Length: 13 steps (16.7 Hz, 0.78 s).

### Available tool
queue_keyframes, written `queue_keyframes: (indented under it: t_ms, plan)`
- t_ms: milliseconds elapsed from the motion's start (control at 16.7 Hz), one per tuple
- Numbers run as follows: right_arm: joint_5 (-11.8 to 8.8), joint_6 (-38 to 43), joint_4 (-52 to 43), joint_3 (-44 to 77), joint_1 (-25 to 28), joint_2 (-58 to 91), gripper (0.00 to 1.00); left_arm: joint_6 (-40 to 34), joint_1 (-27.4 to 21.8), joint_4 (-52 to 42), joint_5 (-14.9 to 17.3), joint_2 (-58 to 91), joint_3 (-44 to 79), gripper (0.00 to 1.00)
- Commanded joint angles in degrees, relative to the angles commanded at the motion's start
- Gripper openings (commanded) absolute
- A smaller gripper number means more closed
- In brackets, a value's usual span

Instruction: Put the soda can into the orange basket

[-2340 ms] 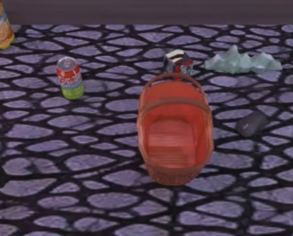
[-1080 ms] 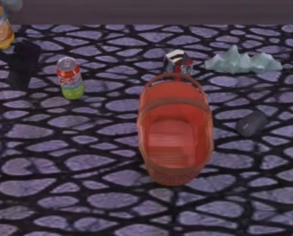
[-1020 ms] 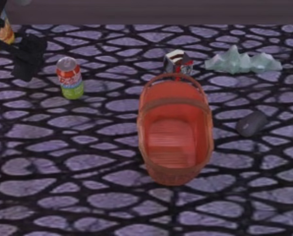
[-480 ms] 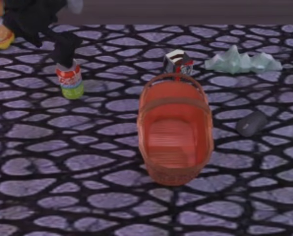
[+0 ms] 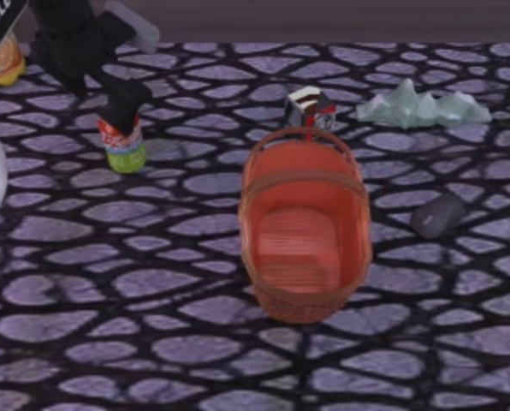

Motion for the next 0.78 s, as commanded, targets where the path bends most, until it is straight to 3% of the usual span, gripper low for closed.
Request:
queue_keyframes:
  t_ms: [420,780]
  plan:
    - [0.00,0.00,0.00,0.00,0.00,0.00,1.00,0.06,0.06,1.09,0.00,-0.10,-1.15,1.00]
    - [0.00,0.00,0.00,0.00,0.00,0.00,1.00,-0.28,-0.28,11.15,-0.03,-0.36,-11.49,1.00]
